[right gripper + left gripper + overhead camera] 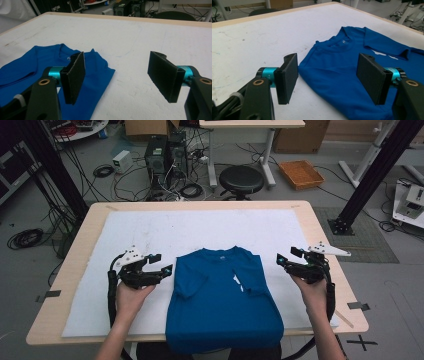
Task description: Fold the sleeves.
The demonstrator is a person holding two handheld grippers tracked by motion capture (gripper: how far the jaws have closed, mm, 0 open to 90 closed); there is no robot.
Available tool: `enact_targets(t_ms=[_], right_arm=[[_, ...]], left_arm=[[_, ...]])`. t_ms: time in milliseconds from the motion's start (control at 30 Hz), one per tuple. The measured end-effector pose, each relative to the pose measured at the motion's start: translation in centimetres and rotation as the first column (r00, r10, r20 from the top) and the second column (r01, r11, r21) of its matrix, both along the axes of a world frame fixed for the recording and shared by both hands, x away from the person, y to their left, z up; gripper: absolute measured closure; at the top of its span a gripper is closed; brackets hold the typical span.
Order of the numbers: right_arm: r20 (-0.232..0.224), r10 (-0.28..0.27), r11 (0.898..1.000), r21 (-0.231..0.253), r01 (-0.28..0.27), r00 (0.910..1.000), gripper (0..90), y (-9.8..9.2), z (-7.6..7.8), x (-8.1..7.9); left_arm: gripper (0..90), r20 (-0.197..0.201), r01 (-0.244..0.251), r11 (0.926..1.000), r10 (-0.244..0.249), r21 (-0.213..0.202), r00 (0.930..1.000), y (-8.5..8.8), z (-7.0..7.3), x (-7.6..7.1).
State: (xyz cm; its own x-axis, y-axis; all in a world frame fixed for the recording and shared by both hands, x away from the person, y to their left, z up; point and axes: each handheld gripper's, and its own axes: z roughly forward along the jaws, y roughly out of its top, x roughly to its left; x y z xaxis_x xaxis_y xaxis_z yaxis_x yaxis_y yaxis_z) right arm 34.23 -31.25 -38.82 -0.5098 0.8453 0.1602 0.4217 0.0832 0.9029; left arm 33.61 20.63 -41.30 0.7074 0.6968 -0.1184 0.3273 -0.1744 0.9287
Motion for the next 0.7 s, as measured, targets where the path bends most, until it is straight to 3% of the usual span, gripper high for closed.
enact_targets(t_ms=[267, 700], right_arm=[[-0.017, -0.014, 1.0, 0.011, 0.015, 0.9998, 28.7, -0.84, -0.41, 0.35], [-0.025, -0.007, 1.0, -0.003, 0.007, 0.9997, 28.8, -0.64, -0.69, 0.7]], left_arm=[[34.1, 0.004, -0.001, 0.9998, 0.001, 0.022, 1.0, 0.13, -0.22, -0.26], [34.1, 0.017, -0.006, 0.9996, 0.006, 0.027, 0.9998, 0.48, -0.25, -0.57]])
